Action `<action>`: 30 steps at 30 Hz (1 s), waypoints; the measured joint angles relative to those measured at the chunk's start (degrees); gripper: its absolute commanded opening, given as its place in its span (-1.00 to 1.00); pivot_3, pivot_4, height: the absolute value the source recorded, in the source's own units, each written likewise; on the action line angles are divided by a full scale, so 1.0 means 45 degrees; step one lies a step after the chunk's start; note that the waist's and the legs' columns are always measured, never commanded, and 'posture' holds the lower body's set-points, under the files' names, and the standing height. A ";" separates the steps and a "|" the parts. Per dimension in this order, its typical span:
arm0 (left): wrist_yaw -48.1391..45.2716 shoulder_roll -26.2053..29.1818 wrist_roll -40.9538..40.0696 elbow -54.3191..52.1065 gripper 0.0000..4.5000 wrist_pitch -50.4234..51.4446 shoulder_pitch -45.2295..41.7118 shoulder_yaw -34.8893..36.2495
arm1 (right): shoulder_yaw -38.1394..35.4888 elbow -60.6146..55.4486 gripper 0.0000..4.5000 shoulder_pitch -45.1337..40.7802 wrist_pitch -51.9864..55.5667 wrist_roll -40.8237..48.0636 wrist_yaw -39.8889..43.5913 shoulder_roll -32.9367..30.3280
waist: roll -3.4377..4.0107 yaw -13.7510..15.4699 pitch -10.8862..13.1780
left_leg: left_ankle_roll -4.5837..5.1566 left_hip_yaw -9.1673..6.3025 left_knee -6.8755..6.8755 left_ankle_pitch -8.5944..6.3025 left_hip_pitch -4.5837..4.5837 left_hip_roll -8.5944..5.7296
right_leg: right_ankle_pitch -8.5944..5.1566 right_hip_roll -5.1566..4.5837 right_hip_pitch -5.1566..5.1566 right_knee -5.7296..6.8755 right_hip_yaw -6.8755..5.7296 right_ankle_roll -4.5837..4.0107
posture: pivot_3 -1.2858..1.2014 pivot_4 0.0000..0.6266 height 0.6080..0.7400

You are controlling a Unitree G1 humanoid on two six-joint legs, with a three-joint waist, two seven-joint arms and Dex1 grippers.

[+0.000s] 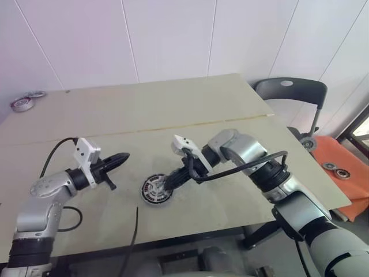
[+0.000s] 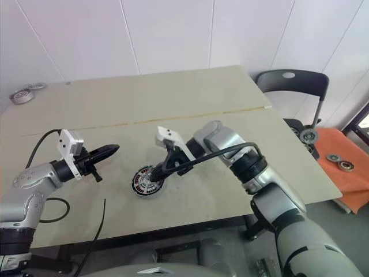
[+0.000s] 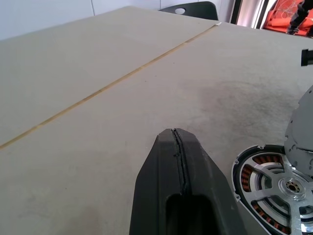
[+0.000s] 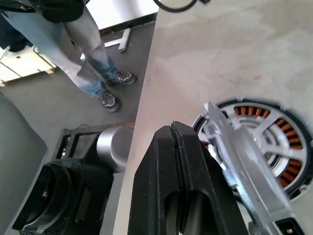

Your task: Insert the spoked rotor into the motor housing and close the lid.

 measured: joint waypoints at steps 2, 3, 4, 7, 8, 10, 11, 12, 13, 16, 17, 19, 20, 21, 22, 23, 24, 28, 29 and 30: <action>0.0002 -0.0043 -0.0004 0.0030 -1.00 0.0011 -0.0005 -0.0021 | -0.0543 0.0013 -1.00 -0.0246 0.0012 0.0296 0.0301 -0.0095 | 0.0000 0.0017 0.0002 | 0.0000 0.0000 0.0002 0.0000 -0.0004 -0.0001 | 0.0000 -0.0001 0.0000 -0.0002 0.0000 0.0000 | 0.03 -1.00 1.00; 0.0019 -0.0121 -0.0037 0.0016 -1.00 0.0040 -0.0006 -0.0020 | -0.0860 0.0013 -1.00 -0.0427 -0.0101 0.0442 0.0585 -0.0270 | 0.0000 0.0031 0.0002 | 0.0000 0.0000 0.0003 0.0000 -0.0003 -0.0002 | 0.0000 -0.0003 0.0005 -0.0005 -0.0001 0.0000 | 0.03 -1.00 1.00; 0.0040 -0.0215 -0.0103 -0.0041 -1.00 0.0107 -0.0002 -0.0025 | -0.1086 0.0013 -1.00 -0.0626 -0.0275 0.0490 0.0854 -0.0542 | -0.0001 0.0043 0.0002 | 0.0000 0.0000 0.0004 0.0000 -0.0003 -0.0003 | -0.0001 -0.0005 0.0009 -0.0011 -0.0002 0.0000 | 0.03 -1.00 1.00; -0.0017 -0.0281 -0.0348 -0.0734 -1.00 0.0518 0.0127 -0.0143 | -0.1588 0.0037 -1.00 -0.0850 -0.0771 0.0463 0.1507 -0.1364 | -0.0028 0.0020 -0.0006 | 0.0000 -0.0001 -0.0005 -0.0001 0.0000 -0.0002 | -0.0001 -0.0006 0.0012 -0.0022 -0.0003 0.0001 | 0.03 -1.00 1.00; -0.0042 -0.0303 -0.0511 -0.1010 -1.00 0.0696 0.0118 -0.0191 | -0.1597 0.0045 -1.00 -0.0796 -0.0957 0.0437 0.1736 -0.1610 | -0.0026 0.0013 -0.0003 | 0.0000 -0.0001 -0.0008 -0.0001 -0.0002 -0.0002 | -0.0001 -0.0005 0.0007 -0.0022 -0.0003 0.0001 | 0.03 -1.00 1.00; -0.0129 -0.0349 -0.0904 -0.1507 -1.00 0.1107 -0.0084 -0.0377 | -0.1590 0.0194 -1.00 -0.0648 -0.1289 0.0305 0.2009 -0.2005 | -0.0027 0.0013 -0.0002 | 0.0000 -0.0001 -0.0008 0.0000 -0.0001 -0.0001 | -0.0001 -0.0004 0.0007 -0.0018 -0.0004 0.0001 | 0.03 -1.00 1.00; -0.0190 -0.0348 -0.1033 -0.1708 -1.00 0.1240 -0.0222 -0.0491 | -0.1586 0.0334 -1.00 -0.0598 -0.1522 0.0186 0.2056 -0.2129 | -0.0028 0.0017 -0.0002 | 0.0000 0.0000 -0.0004 -0.0001 0.0000 -0.0001 | -0.0002 -0.0004 0.0008 -0.0016 -0.0004 0.0001 | 0.03 -1.00 1.00; -0.0359 -0.0332 -0.1185 -0.1901 -1.00 0.1393 -0.0442 -0.0647 | -0.1588 0.0691 -1.00 -0.0586 -0.1921 -0.0087 0.2043 -0.2163 | -0.0027 0.0011 -0.0002 | 0.0000 0.0001 0.0002 -0.0001 0.0003 -0.0002 | -0.0002 -0.0003 0.0014 -0.0016 -0.0004 0.0001 | 0.03 -1.00 1.00; -0.0503 -0.0318 -0.1269 -0.2023 -1.00 0.1447 -0.0614 -0.0753 | -0.1586 0.1044 -1.00 -0.0587 -0.2234 -0.0301 0.1978 -0.2138 | -0.0028 -0.0001 -0.0002 | 0.0000 0.0002 0.0004 0.0000 0.0005 -0.0002 | -0.0003 -0.0003 0.0016 -0.0016 -0.0003 -0.0001 | 0.03 -1.00 1.00; -0.1090 0.0074 -0.1299 -0.2184 -1.00 0.1687 -0.0785 -0.1203 | -0.1593 0.2520 -1.00 -0.0755 -0.3050 -0.1067 0.1527 -0.1868 | -0.0025 -0.0119 -0.0001 | 0.0000 0.0017 -0.0001 0.0000 0.0015 -0.0002 | -0.0002 0.0002 0.0012 -0.0006 0.0009 -0.0002 | 0.03 -1.00 1.00; -0.1415 0.0326 -0.1312 -0.2187 -1.00 0.1716 -0.0760 -0.1321 | -0.1597 0.3021 -1.00 -0.0840 -0.3275 -0.1313 0.1343 -0.1715 | -0.0025 -0.0132 -0.0001 | 0.0001 0.0017 -0.0008 0.0000 0.0010 -0.0001 | -0.0001 0.0005 0.0000 0.0000 0.0010 -0.0002 | 0.03 -1.00 1.00; -0.2174 0.1087 -0.1370 -0.2185 -1.00 0.1908 -0.0579 -0.1444 | -0.1595 0.3760 -1.00 -0.0994 -0.3626 -0.1731 0.1123 -0.1402 | -0.0022 -0.0149 0.0001 | 0.0001 0.0016 -0.0022 0.0000 0.0006 0.0003 | 0.0000 0.0009 -0.0016 0.0008 0.0010 -0.0002 | 0.03 -1.00 1.00; -0.2480 0.1425 -0.1392 -0.2166 -1.00 0.1959 -0.0468 -0.1437 | -0.1596 0.3907 -1.00 -0.1005 -0.3757 -0.1842 0.1107 -0.1347 | -0.0020 -0.0129 0.0003 | 0.0001 0.0015 -0.0027 0.0000 0.0001 0.0004 | 0.0000 0.0009 -0.0020 0.0008 0.0009 -0.0002 | 0.03 -1.00 1.00; -0.2854 0.1911 -0.1416 -0.2085 -1.00 0.2022 -0.0303 -0.1429 | -0.1600 0.4043 -1.00 -0.1015 -0.3873 -0.1985 0.1100 -0.1267 | -0.0019 -0.0120 0.0003 | 0.0002 0.0015 -0.0028 -0.0001 -0.0001 0.0004 | 0.0000 0.0009 -0.0021 0.0005 0.0009 -0.0003 | 0.03 -1.00 1.00; -0.3123 0.2272 -0.1422 -0.1911 -1.00 0.2136 -0.0182 -0.1356 | -0.1603 0.4101 -1.00 -0.1018 -0.3969 -0.2068 0.1100 -0.1222 | -0.0010 -0.0100 0.0009 | 0.0002 0.0016 -0.0028 -0.0001 -0.0005 0.0003 | -0.0001 0.0006 -0.0021 0.0001 0.0010 -0.0002 | 0.03 -1.00 1.00; -0.3353 0.2581 -0.1471 -0.1737 -1.00 0.2272 -0.0053 -0.1238 | -0.1618 0.4186 -1.00 -0.1019 -0.4023 -0.2139 0.1098 -0.1166 | -0.0010 -0.0084 0.0010 | 0.0002 0.0016 -0.0025 -0.0001 -0.0008 0.0002 | -0.0001 0.0003 -0.0021 -0.0001 0.0010 -0.0003 | 0.03 -1.00 1.00; -0.3499 0.2785 -0.1532 -0.1667 -1.00 0.2456 -0.0015 -0.1134 | -0.1629 0.4271 -1.00 -0.1018 -0.4081 -0.2204 0.1085 -0.1133 | -0.0018 -0.0074 0.0014 | 0.0002 0.0016 -0.0023 -0.0001 -0.0011 0.0002 | -0.0002 0.0003 -0.0021 -0.0002 0.0009 -0.0003 | 0.03 -1.00 1.00; -0.3493 0.2986 -0.1827 -0.1863 -0.44 0.3006 -0.0035 -0.0894 | -0.1684 0.4606 -1.00 -0.1020 -0.4444 -0.2509 0.0954 -0.0900 | -0.0017 0.0007 0.0019 | 0.0002 0.0015 -0.0006 -0.0001 -0.0011 -0.0001 | -0.0005 -0.0005 -0.0008 -0.0010 0.0009 -0.0005 | 0.03 -1.00 1.00; -0.3472 0.2973 -0.1908 -0.2034 -0.30 0.3126 -0.0035 -0.0898 | -0.1690 0.4717 -1.00 -0.1020 -0.4531 -0.2579 0.0914 -0.0838 | -0.0017 -0.0009 0.0019 | 0.0002 0.0016 -0.0006 -0.0001 -0.0009 0.0000 | -0.0004 -0.0005 -0.0007 -0.0009 0.0009 -0.0006 | 0.03 -1.00 1.00; -0.3471 0.2971 -0.2019 -0.2225 -0.14 0.3261 -0.0033 -0.0899 | -0.1695 0.4816 -1.00 -0.1020 -0.4570 -0.2624 0.0879 -0.0815 | -0.0018 -0.0015 0.0019 | 0.0002 0.0015 -0.0005 -0.0001 -0.0008 0.0000 | -0.0004 -0.0004 -0.0007 -0.0007 0.0009 -0.0005 | 0.03 -1.00 1.00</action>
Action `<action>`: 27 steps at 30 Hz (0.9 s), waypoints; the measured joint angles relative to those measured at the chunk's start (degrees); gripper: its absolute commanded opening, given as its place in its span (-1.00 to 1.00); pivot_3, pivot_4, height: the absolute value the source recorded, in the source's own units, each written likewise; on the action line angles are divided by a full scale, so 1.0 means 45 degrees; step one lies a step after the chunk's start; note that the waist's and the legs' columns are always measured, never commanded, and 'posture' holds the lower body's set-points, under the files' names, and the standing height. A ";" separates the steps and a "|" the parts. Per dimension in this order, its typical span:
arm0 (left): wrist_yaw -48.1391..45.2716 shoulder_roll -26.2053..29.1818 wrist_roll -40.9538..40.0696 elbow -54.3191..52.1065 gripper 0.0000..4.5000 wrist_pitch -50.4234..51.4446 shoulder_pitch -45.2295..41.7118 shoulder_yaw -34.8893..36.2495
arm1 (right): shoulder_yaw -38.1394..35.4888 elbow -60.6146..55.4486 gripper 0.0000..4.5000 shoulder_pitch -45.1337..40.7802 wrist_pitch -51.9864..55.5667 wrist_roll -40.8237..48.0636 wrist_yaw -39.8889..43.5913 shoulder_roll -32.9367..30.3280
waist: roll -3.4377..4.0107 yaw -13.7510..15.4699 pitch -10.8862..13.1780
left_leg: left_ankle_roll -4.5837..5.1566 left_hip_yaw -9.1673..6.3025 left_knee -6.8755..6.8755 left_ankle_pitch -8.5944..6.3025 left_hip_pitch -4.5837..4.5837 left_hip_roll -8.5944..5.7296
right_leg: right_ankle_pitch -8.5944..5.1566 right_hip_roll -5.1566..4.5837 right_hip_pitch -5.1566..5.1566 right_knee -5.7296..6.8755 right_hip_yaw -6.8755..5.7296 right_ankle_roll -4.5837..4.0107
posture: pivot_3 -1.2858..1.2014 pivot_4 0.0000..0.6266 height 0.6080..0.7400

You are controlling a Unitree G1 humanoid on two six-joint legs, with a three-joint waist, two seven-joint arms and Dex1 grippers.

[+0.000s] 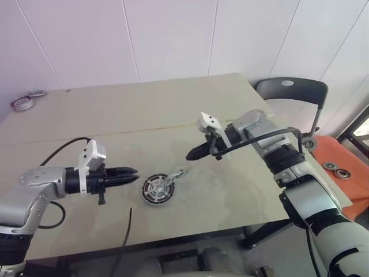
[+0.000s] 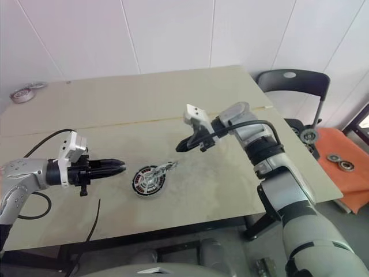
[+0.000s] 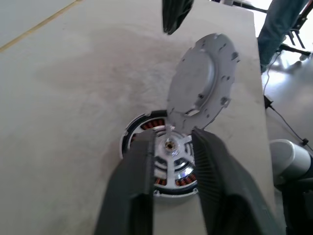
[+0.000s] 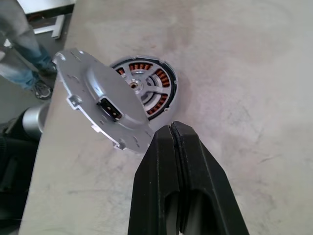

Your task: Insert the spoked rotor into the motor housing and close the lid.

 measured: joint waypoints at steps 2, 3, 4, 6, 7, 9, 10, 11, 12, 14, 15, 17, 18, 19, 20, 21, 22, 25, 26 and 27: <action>-0.0014 0.0002 -0.0272 -0.0522 0.17 0.0329 0.0067 -0.0011 | -0.0047 0.0216 -1.00 -0.0001 -0.0096 -0.0108 -0.0055 0.0076 | 0.0001 -0.0006 0.0001 | 0.0000 0.0000 -0.0005 0.0000 0.0005 0.0001 | 0.0001 0.0000 -0.0001 0.0005 0.0000 0.0000 | 0.03 -1.00 1.00; -0.0014 -0.0006 -0.0347 -0.0762 0.30 0.0396 0.0126 -0.0054 | -0.0049 0.0247 -1.00 -0.0002 -0.0155 -0.0163 -0.0076 0.0100 | 0.0006 -0.0008 0.0003 | 0.0000 0.0000 -0.0009 0.0000 0.0004 0.0001 | 0.0002 0.0001 -0.0004 0.0007 0.0000 0.0000 | 0.03 -1.00 1.00; 0.0005 -0.0015 -0.0345 -0.0943 0.30 0.0401 0.0198 -0.0101 | -0.0061 0.0291 -1.00 -0.0005 -0.0210 -0.0208 -0.0088 0.0121 | 0.0006 -0.0012 0.0003 | 0.0000 0.0000 -0.0013 0.0000 0.0006 0.0001 | 0.0002 0.0001 -0.0005 0.0007 0.0000 0.0000 | 0.03 -1.00 1.00; 0.0008 -0.0068 -0.0339 -0.1196 0.30 0.0401 0.0325 -0.0252 | -0.0081 0.0480 -1.00 -0.0027 -0.0275 -0.0323 -0.0121 0.0173 | 0.0007 -0.0030 0.0004 | 0.0000 0.0000 -0.0014 0.0000 0.0007 0.0002 | 0.0002 0.0002 -0.0005 0.0008 0.0001 0.0000 | 0.03 -1.00 1.00; 0.0006 -0.0082 -0.0337 -0.1263 0.30 0.0401 0.0445 -0.0284 | -0.0084 0.0512 -1.00 -0.0028 -0.0286 -0.0351 -0.0121 0.0186 | 0.0010 -0.0038 0.0005 | 0.0000 0.0000 -0.0014 0.0000 0.0006 0.0002 | 0.0002 0.0003 -0.0007 0.0008 0.0001 0.0000 | 0.03 -1.00 1.00; 0.0012 -0.0094 -0.0313 -0.1343 0.30 0.0397 0.0589 -0.0414 | -0.0093 0.0552 -1.00 -0.0028 -0.0309 -0.0419 -0.0122 0.0188 | 0.0011 -0.0028 0.0006 | 0.0000 0.0000 -0.0011 0.0000 0.0006 0.0002 | 0.0002 0.0003 -0.0005 0.0008 0.0001 0.0000 | 0.03 -1.00 1.00; 0.0016 -0.0106 -0.0291 -0.1473 0.30 0.0381 0.0670 -0.0547 | -0.0094 0.0558 -1.00 -0.0028 -0.0329 -0.0435 -0.0122 0.0196 | 0.0011 -0.0027 0.0006 | 0.0000 0.0001 -0.0009 0.0000 0.0006 0.0002 | 0.0002 0.0002 -0.0003 0.0006 0.0001 0.0000 | 0.03 -1.00 1.00; 0.0015 -0.0135 -0.0275 -0.1576 0.30 0.0358 0.0708 -0.0707 | -0.0094 0.0559 -1.00 -0.0028 -0.0351 -0.0446 -0.0122 0.0204 | 0.0011 -0.0026 0.0006 | 0.0000 0.0001 -0.0006 0.0000 0.0006 0.0002 | 0.0002 0.0002 -0.0002 0.0006 0.0002 -0.0001 | 0.03 -1.00 1.00; 0.0018 -0.0190 -0.0220 -0.1604 0.30 0.0323 0.0717 -0.0809 | -0.0094 0.0559 -1.00 -0.0028 -0.0368 -0.0456 -0.0122 0.0224 | 0.0011 -0.0018 0.0006 | 0.0000 0.0000 -0.0004 0.0000 0.0006 0.0001 | 0.0002 0.0003 0.0000 0.0007 0.0001 -0.0001 | 0.03 -1.00 1.00; 0.0091 -0.0330 0.0074 -0.1500 0.30 0.0155 0.0651 -0.1047 | -0.0093 0.0558 -1.00 -0.0027 -0.0380 -0.0496 -0.0122 0.0258 | 0.0013 0.0001 0.0006 | 0.0000 0.0000 -0.0001 0.0000 0.0010 0.0001 | 0.0002 0.0003 0.0005 0.0007 0.0001 -0.0001 | 0.03 -1.00 1.00; 0.0133 -0.0432 0.0226 -0.1398 0.30 0.0006 0.0623 -0.1183 | -0.0093 0.0558 -1.00 -0.0027 -0.0388 -0.0515 -0.0122 0.0276 | 0.0014 -0.0002 0.0006 | 0.0000 0.0000 0.0003 0.0000 0.0010 0.0000 | 0.0002 0.0003 0.0006 0.0008 0.0001 -0.0002 | 0.03 -1.00 1.00; 0.0243 -0.0702 0.0557 -0.1129 0.30 -0.0263 0.0449 -0.1556 | -0.0093 0.0557 -1.00 -0.0026 -0.0413 -0.0550 -0.0129 0.0297 | 0.0014 -0.0002 0.0006 | 0.0000 0.0001 0.0007 0.0000 0.0010 0.0000 | 0.0002 0.0003 0.0007 0.0007 0.0001 -0.0001 | 0.03 -1.00 1.00; 0.0283 -0.0826 0.0694 -0.1035 0.30 -0.0326 0.0361 -0.1741 | -0.0093 0.0556 -1.00 -0.0025 -0.0423 -0.0554 -0.0139 0.0330 | 0.0013 -0.0005 0.0006 | 0.0000 0.0000 0.0006 0.0000 0.0010 0.0000 | 0.0002 0.0003 0.0008 0.0006 0.0001 -0.0001 | 0.03 -1.00 1.00; 0.0345 -0.1050 0.0822 -0.0918 0.30 -0.0355 0.0198 -0.1911 | -0.0093 0.0557 -1.00 -0.0024 -0.0423 -0.0562 -0.0153 0.0336 | 0.0014 0.0002 0.0006 | 0.0000 0.0000 0.0006 0.0000 0.0009 -0.0001 | 0.0003 0.0003 0.0010 0.0007 0.0001 -0.0001 | 0.03 -1.00 1.00; 0.0408 -0.1273 0.0926 -0.0793 0.30 -0.0448 0.0015 -0.2137 | -0.0093 0.0556 -1.00 -0.0024 -0.0423 -0.0566 -0.0171 0.0362 | 0.0011 0.0013 0.0005 | 0.0000 -0.0001 0.0006 0.0000 0.0010 -0.0001 | 0.0004 0.0003 0.0010 0.0007 0.0001 -0.0002 | 0.03 -1.00 1.00; 0.0473 -0.1460 0.1061 -0.0702 0.30 -0.0531 -0.0078 -0.2310 | -0.0093 0.0549 -1.00 -0.0024 -0.0426 -0.0567 -0.0187 0.0421 | 0.0009 0.0004 0.0003 | 0.0000 -0.0001 0.0005 0.0000 0.0010 -0.0001 | 0.0005 0.0003 0.0010 0.0007 0.0001 -0.0002 | 0.03 -1.00 1.00; 0.0523 -0.1597 0.1169 -0.0601 0.30 -0.0594 -0.0139 -0.2467 | -0.0092 0.0546 -1.00 -0.0012 -0.0428 -0.0568 -0.0201 0.0440 | 0.0010 0.0004 0.0003 | 0.0000 -0.0001 0.0005 0.0000 0.0010 -0.0001 | 0.0008 0.0003 0.0009 0.0007 0.0002 -0.0004 | 0.03 -1.00 1.00; 0.0700 -0.2104 0.1506 -0.0191 0.30 -0.0755 -0.0431 -0.2822 | -0.0093 0.0541 -1.00 0.0046 -0.0429 -0.0589 -0.0279 0.0408 | 0.0010 0.0003 0.0003 | 0.0000 -0.0001 0.0005 0.0000 0.0011 -0.0001 | 0.0034 0.0003 0.0007 0.0010 0.0001 -0.0047 | 0.03 -1.00 1.00; 0.0768 -0.2216 0.1580 -0.0126 0.30 -0.0767 -0.0549 -0.2889 | -0.0093 0.0527 -1.00 0.0071 -0.0429 -0.0594 -0.0305 0.0409 | 0.0009 0.0003 0.0003 | 0.0000 -0.0003 0.0007 0.0000 0.0010 -0.0001 | 0.0034 0.0003 0.0007 0.0013 0.0000 -0.0047 | 0.03 -1.00 1.00; 0.0838 -0.2340 0.1650 -0.0052 0.30 -0.0771 -0.0689 -0.2987 | -0.0095 0.0497 -1.00 0.0109 -0.0428 -0.0606 -0.0355 0.0399 | 0.0010 0.0002 0.0003 | 0.0000 -0.0003 0.0007 0.0000 0.0011 -0.0001 | 0.0033 0.0003 0.0009 0.0014 0.0001 -0.0046 | 0.03 -1.00 1.00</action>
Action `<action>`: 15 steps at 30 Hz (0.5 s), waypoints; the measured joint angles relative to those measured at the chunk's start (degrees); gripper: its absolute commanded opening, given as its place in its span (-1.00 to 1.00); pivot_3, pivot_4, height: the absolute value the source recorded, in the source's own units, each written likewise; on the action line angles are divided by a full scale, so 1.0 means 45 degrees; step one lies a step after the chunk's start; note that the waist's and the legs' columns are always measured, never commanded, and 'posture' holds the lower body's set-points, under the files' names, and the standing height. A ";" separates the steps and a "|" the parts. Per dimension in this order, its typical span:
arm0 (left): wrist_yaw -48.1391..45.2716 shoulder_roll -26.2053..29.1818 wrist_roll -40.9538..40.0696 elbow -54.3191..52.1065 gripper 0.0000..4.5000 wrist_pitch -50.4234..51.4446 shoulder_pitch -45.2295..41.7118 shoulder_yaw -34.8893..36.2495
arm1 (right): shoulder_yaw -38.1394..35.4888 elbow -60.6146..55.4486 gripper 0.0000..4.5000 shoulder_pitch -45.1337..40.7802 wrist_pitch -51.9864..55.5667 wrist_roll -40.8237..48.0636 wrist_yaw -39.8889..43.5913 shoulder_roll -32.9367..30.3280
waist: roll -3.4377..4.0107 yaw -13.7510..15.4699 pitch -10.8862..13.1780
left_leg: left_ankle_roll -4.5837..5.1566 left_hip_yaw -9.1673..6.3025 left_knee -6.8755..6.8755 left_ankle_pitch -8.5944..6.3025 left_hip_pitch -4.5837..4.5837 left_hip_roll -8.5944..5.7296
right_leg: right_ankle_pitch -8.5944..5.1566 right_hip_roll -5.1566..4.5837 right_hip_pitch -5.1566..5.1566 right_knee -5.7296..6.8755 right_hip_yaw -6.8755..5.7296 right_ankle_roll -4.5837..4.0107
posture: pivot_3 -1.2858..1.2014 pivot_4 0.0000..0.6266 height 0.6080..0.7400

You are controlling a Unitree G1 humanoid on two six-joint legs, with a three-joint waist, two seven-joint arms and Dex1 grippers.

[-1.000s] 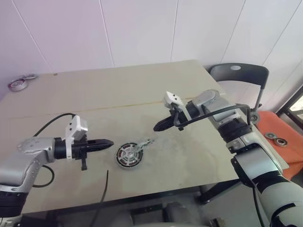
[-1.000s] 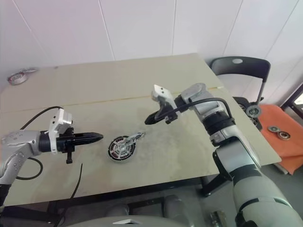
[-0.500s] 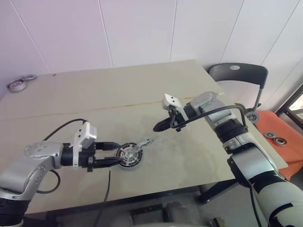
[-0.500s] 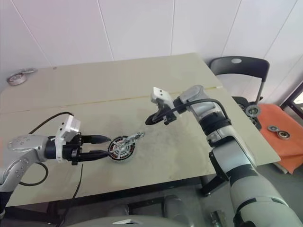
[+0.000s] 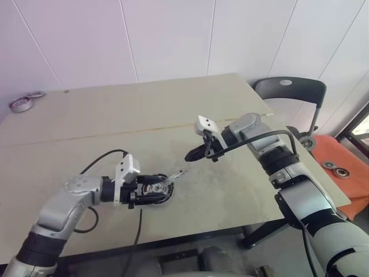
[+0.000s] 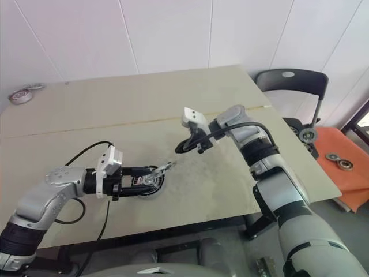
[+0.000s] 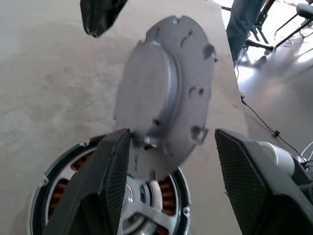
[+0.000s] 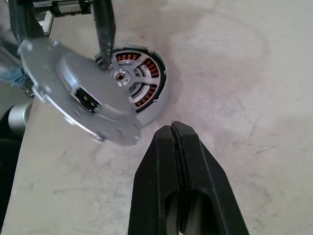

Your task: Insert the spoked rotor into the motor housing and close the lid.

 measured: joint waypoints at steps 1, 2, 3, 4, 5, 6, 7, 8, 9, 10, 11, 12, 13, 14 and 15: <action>0.0038 -0.0163 0.0048 0.0097 0.30 -0.0002 -0.0154 -0.0111 | 0.0000 -0.0043 -1.00 0.0063 0.0001 -0.0032 -0.0047 -0.0003 | -0.0001 -0.0001 -0.0001 | 0.0000 0.0000 0.0000 0.0000 0.0000 0.0000 | 0.0000 0.0000 0.0001 -0.0001 0.0000 0.0000 | 0.03 -1.00 1.00; 0.0052 -0.0246 0.0097 0.0108 0.30 -0.0010 -0.0198 -0.0173 | 0.0001 -0.0061 -1.00 0.0101 0.0001 -0.0068 -0.0083 0.0003 | -0.0002 -0.0001 -0.0001 | 0.0000 0.0000 0.0001 0.0000 -0.0001 0.0000 | 0.0000 0.0000 0.0001 -0.0001 0.0000 0.0001 | 0.03 -1.00 1.00; 0.0051 -0.0247 0.0125 0.0121 0.30 -0.0014 -0.0208 -0.0226 | 0.0001 -0.0077 -1.00 0.0132 0.0001 -0.0091 -0.0116 -0.0013 | -0.0001 -0.0001 -0.0001 | 0.0000 0.0000 0.0000 0.0000 0.0000 -0.0001 | 0.0000 0.0000 0.0002 -0.0002 0.0000 0.0000 | 0.03 -1.00 1.00; 0.0043 -0.0246 0.0158 0.0148 0.30 -0.0019 -0.0209 -0.0234 | 0.0001 -0.0088 -1.00 0.0170 0.0001 -0.0112 -0.0144 -0.0050 | -0.0002 -0.0002 -0.0001 | 0.0000 0.0000 -0.0001 0.0000 -0.0001 0.0000 | 0.0000 0.0000 0.0001 -0.0002 0.0000 0.0000 | 0.03 -1.00 1.00; 0.0039 -0.0241 0.0192 0.0181 0.30 -0.0025 -0.0215 -0.0234 | 0.0000 -0.0094 -1.00 0.0201 0.0001 -0.0154 -0.0161 -0.0091 | -0.0001 -0.0005 -0.0001 | 0.0000 0.0000 -0.0002 0.0000 0.0000 0.0000 | 0.0000 0.0000 0.0000 -0.0002 0.0000 0.0000 | 0.03 -1.00 1.00; 0.0026 -0.0235 0.0243 0.0207 0.30 -0.0028 -0.0220 -0.0234 | 0.0000 -0.0096 -1.00 0.0236 0.0001 -0.0197 -0.0197 -0.0139 | -0.0001 -0.0006 -0.0001 | 0.0000 0.0000 -0.0002 0.0000 0.0000 -0.0001 | 0.0000 0.0000 -0.0001 -0.0002 0.0000 0.0000 | 0.03 -1.00 1.00; 0.0013 -0.0234 0.0256 0.0229 0.30 -0.0029 -0.0221 -0.0234 | 0.0000 -0.0096 -1.00 0.0259 0.0001 -0.0209 -0.0232 -0.0164 | -0.0001 -0.0006 -0.0001 | 0.0000 0.0000 -0.0001 0.0000 0.0001 0.0000 | 0.0000 0.0001 0.0000 -0.0001 0.0000 0.0000 | 0.03 -1.00 1.00; -0.0002 -0.0233 0.0266 0.0260 0.30 -0.0031 -0.0223 -0.0234 | -0.0003 -0.0096 -1.00 0.0280 0.0001 -0.0217 -0.0270 -0.0171 | -0.0001 -0.0008 -0.0001 | 0.0000 0.0000 -0.0001 0.0000 0.0001 0.0000 | 0.0000 0.0001 0.0000 0.0000 0.0000 0.0000 | 0.03 -1.00 1.00; -0.0017 -0.0233 0.0269 0.0308 0.30 -0.0032 -0.0226 -0.0234 | -0.0004 -0.0096 -1.00 0.0303 0.0001 -0.0221 -0.0302 -0.0169 | -0.0001 -0.0008 -0.0001 | 0.0000 0.0001 0.0000 0.0000 0.0002 0.0000 | 0.0000 0.0001 0.0000 0.0001 0.0000 0.0000 | 0.03 -1.00 1.00; -0.0029 -0.0226 0.0270 0.0335 0.30 -0.0031 -0.0226 -0.0234 | -0.0004 -0.0096 -1.00 0.0316 0.0001 -0.0224 -0.0340 -0.0168 | -0.0001 -0.0007 -0.0001 | 0.0000 0.0000 0.0001 0.0000 0.0001 0.0000 | 0.0000 0.0001 0.0000 0.0001 0.0000 0.0000 | 0.03 -1.00 1.00; -0.0051 -0.0213 0.0271 0.0345 0.13 -0.0031 -0.0226 -0.0234 | -0.0004 -0.0096 -1.00 0.0320 0.0001 -0.0227 -0.0383 -0.0168 | -0.0001 -0.0005 -0.0001 | 0.0000 0.0000 0.0001 0.0000 0.0001 -0.0001 | 0.0000 0.0000 0.0001 0.0000 0.0000 0.0000 | 0.03 -1.00 1.00; -0.0072 -0.0187 0.0275 0.0348 0.04 -0.0032 -0.0226 -0.0234 | -0.0005 -0.0096 -1.00 0.0320 0.0000 -0.0227 -0.0401 -0.0167 | -0.0001 -0.0004 -0.0001 | 0.0000 0.0000 0.0001 0.0000 0.0001 0.0000 | 0.0000 0.0000 0.0002 0.0000 0.0000 0.0000 | 0.03 -1.00 1.00; -0.0071 -0.0141 0.0277 0.0358 -0.10 -0.0070 -0.0240 -0.0201 | -0.0005 -0.0096 -1.00 0.0320 0.0000 -0.0228 -0.0419 -0.0167 | -0.0001 -0.0005 -0.0001 | 0.0000 0.0000 0.0001 0.0000 0.0001 0.0000 | 0.0000 0.0000 0.0002 0.0000 0.0000 0.0000 | 0.03 -1.00 1.00; -0.0074 -0.0059 0.0279 0.0359 -0.23 -0.0104 -0.0269 -0.0169 | -0.0006 -0.0096 -1.00 0.0319 0.0000 -0.0229 -0.0440 -0.0161 | -0.0002 -0.0003 -0.0001 | 0.0000 0.0000 0.0000 0.0000 0.0002 0.0000 | 0.0000 0.0000 0.0003 -0.0001 0.0000 0.0000 | 0.03 -1.00 1.00; -0.0081 0.0023 0.0282 0.0359 -0.23 -0.0148 -0.0274 -0.0114 | -0.0005 -0.0096 -1.00 0.0319 -0.0001 -0.0229 -0.0468 -0.0151 | -0.0001 -0.0004 -0.0001 | 0.0000 0.0000 -0.0001 0.0000 0.0003 0.0000 | 0.0000 0.0001 0.0004 0.0000 0.0000 0.0000 | 0.03 -1.00 1.00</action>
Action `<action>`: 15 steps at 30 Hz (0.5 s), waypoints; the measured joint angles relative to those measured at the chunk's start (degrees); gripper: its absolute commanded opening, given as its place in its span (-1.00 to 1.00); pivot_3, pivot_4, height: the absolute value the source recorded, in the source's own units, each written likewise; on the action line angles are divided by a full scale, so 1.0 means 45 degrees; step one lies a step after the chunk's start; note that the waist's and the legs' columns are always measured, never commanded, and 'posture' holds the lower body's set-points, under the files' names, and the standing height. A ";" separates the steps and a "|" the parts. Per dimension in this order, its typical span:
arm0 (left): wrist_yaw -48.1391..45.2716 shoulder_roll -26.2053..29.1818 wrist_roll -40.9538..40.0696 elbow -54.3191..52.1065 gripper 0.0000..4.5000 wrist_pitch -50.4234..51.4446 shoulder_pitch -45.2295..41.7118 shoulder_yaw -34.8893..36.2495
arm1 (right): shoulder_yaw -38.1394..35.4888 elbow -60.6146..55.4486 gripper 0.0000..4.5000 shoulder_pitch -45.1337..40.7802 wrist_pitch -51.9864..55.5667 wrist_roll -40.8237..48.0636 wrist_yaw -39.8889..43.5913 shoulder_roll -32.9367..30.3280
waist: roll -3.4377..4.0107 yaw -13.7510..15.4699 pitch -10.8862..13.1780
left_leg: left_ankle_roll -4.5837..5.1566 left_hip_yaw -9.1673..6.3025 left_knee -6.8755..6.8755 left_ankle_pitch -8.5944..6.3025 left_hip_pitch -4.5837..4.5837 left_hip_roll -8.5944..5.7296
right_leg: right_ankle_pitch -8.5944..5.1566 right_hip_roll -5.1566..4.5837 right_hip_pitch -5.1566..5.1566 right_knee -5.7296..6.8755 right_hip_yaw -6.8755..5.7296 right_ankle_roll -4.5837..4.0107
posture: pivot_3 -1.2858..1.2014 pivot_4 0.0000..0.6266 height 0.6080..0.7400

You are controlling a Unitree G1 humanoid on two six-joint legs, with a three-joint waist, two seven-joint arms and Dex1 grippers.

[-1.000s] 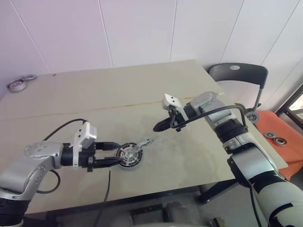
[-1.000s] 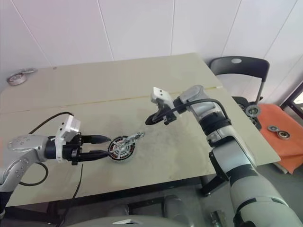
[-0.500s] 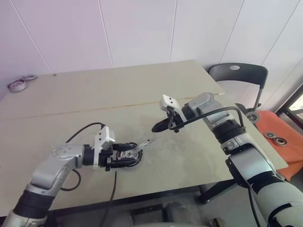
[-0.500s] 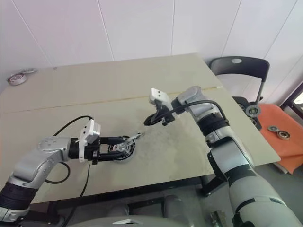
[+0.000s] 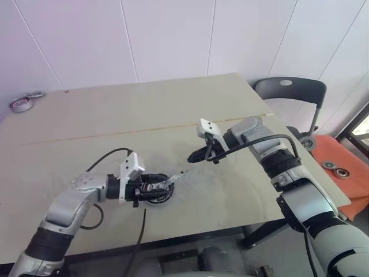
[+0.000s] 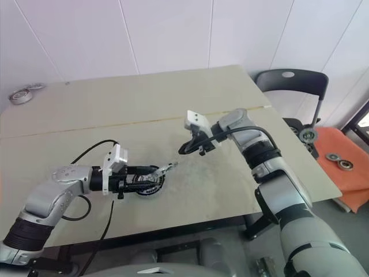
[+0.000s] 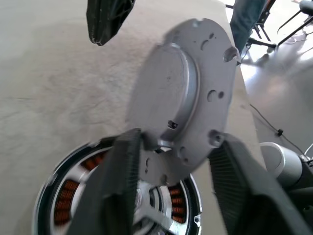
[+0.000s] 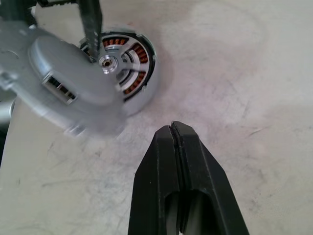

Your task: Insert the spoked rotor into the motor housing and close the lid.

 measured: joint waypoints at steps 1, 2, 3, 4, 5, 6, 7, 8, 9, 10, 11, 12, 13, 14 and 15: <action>-0.0053 0.0131 0.0008 0.0006 -0.23 -0.0083 0.0004 0.0034 | 0.0000 0.0000 -1.00 0.0000 -0.0002 0.0000 -0.0035 0.0006 | 0.0000 0.0001 0.0000 | 0.0000 0.0000 0.0000 0.0000 0.0000 0.0000 | 0.0000 0.0000 0.0000 0.0000 0.0000 0.0000 | 0.03 -1.00 1.00; -0.0088 0.0186 0.0029 0.0012 -0.23 -0.0126 0.0012 0.0032 | 0.0000 0.0001 -1.00 0.0000 -0.0004 -0.0001 -0.0050 0.0016 | 0.0000 0.0006 0.0000 | 0.0000 0.0000 0.0000 0.0000 -0.0001 0.0000 | 0.0000 -0.0001 0.0000 -0.0001 0.0000 0.0000 | 0.03 -1.00 1.00; -0.0128 0.0225 0.0072 0.0062 -0.23 -0.0144 0.0035 0.0030 | 0.0000 0.0002 -1.00 0.0000 -0.0017 -0.0001 -0.0066 0.0049 | 0.0000 0.0004 0.0000 | 0.0000 0.0000 0.0000 0.0000 -0.0001 0.0000 | 0.0000 0.0000 0.0001 -0.0001 0.0000 0.0000 | 0.03 -1.00 1.00; -0.0157 0.0244 0.0095 0.0117 -0.23 -0.0152 0.0050 0.0028 | 0.0000 0.0004 -1.00 -0.0001 -0.0030 -0.0002 -0.0074 0.0080 | 0.0000 0.0004 0.0000 | 0.0000 0.0000 0.0001 0.0000 -0.0002 0.0000 | 0.0000 0.0000 0.0000 -0.0001 0.0000 0.0000 | 0.03 -1.00 1.00; -0.0191 0.0261 0.0106 0.0195 -0.23 -0.0171 0.0061 0.0029 | 0.0000 0.0010 -1.00 -0.0001 -0.0078 -0.0005 -0.0085 0.0110 | 0.0000 0.0001 0.0000 | 0.0000 0.0000 0.0001 0.0000 -0.0001 0.0000 | 0.0000 0.0000 0.0000 -0.0001 0.0000 0.0000 | 0.03 -1.00 1.00; -0.0208 0.0276 0.0114 0.0233 -0.23 -0.0185 0.0076 0.0029 | 0.0000 0.0015 -1.00 -0.0001 -0.0102 -0.0010 -0.0101 0.0132 | 0.0000 0.0000 0.0000 | 0.0000 0.0000 0.0001 0.0000 -0.0001 0.0000 | 0.0000 0.0000 0.0000 0.0000 0.0000 0.0000 | 0.03 -1.00 1.00; -0.0225 0.0294 0.0117 0.0233 -0.23 -0.0201 0.0105 0.0030 | 0.0000 0.0021 -1.00 -0.0001 -0.0108 -0.0021 -0.0125 0.0152 | 0.0000 -0.0001 0.0000 | 0.0000 0.0000 -0.0001 0.0000 -0.0001 0.0000 | 0.0000 0.0000 0.0000 0.0000 0.0000 0.0000 | 0.03 -1.00 1.00; -0.0241 0.0323 0.0118 0.0234 -0.23 -0.0208 0.0130 0.0030 | 0.0000 0.0026 -1.00 -0.0001 -0.0110 -0.0037 -0.0148 0.0171 | 0.0000 -0.0001 0.0000 | 0.0000 0.0000 0.0000 0.0000 -0.0001 0.0000 | 0.0000 0.0000 0.0000 0.0000 0.0000 0.0000 | 0.03 -1.00 1.00; -0.0265 0.0374 0.0124 0.0237 -0.23 -0.0218 0.0159 0.0030 | 0.0000 0.0026 -1.00 -0.0001 -0.0110 -0.0074 -0.0161 0.0189 | 0.0000 -0.0002 0.0000 | 0.0000 0.0000 -0.0001 0.0000 -0.0001 0.0000 | 0.0000 0.0000 -0.0001 0.0000 0.0000 0.0000 | 0.03 -1.00 1.00; -0.0279 0.0404 0.0140 0.0239 -0.23 -0.0229 0.0171 0.0033 | 0.0001 0.0027 -1.00 -0.0001 -0.0110 -0.0091 -0.0164 0.0193 | 0.0000 0.0000 0.0000 | 0.0000 0.0000 0.0000 0.0000 -0.0001 0.0000 | 0.0000 0.0000 -0.0001 -0.0001 0.0000 0.0000 | 0.03 -1.00 1.00; -0.0294 0.0444 0.0162 0.0246 -0.23 -0.0247 0.0196 0.0034 | 0.0000 0.0027 -1.00 -0.0001 -0.0112 -0.0097 -0.0168 0.0205 | 0.0000 -0.0001 0.0000 | 0.0000 0.0000 0.0000 0.0000 -0.0001 0.0000 | 0.0000 0.0000 -0.0001 -0.0001 0.0000 0.0000 | 0.03 -1.00 1.00; -0.0300 0.0478 0.0171 0.0257 -0.23 -0.0257 0.0227 0.0038 | 0.0001 0.0027 -1.00 0.0000 -0.0117 -0.0097 -0.0169 0.0217 | 0.0000 -0.0002 0.0000 | 0.0000 0.0000 0.0000 0.0000 -0.0001 0.0000 | 0.0000 0.0000 -0.0001 0.0000 0.0000 0.0000 | 0.03 -1.00 1.00; -0.0309 0.0509 0.0175 0.0284 -0.23 -0.0266 0.0269 0.0043 | 0.0001 0.0027 -1.00 0.0000 -0.0117 -0.0099 -0.0172 0.0225 | 0.0001 -0.0002 0.0000 | 0.0000 0.0000 0.0000 0.0000 -0.0001 0.0000 | 0.0000 0.0000 -0.0001 0.0000 0.0000 0.0000 | 0.03 -1.00 1.00; -0.0311 0.0520 0.0183 0.0324 -0.23 -0.0274 0.0294 0.0045 | 0.0001 0.0027 -1.00 0.0000 -0.0117 -0.0100 -0.0176 0.0227 | 0.0000 -0.0002 0.0001 | 0.0000 0.0000 0.0000 0.0000 0.0000 0.0000 | 0.0000 0.0000 -0.0001 0.0000 0.0000 0.0000 | 0.03 -1.00 1.00; -0.0302 0.0519 0.0197 0.0381 -0.23 -0.0295 0.0293 0.0056 | 0.0001 0.0027 -1.00 0.0001 -0.0117 -0.0102 -0.0184 0.0233 | 0.0000 -0.0001 0.0000 | 0.0000 0.0000 0.0000 0.0000 0.0000 0.0000 | 0.0000 0.0000 -0.0001 0.0001 0.0000 0.0000 | 0.03 -1.00 1.00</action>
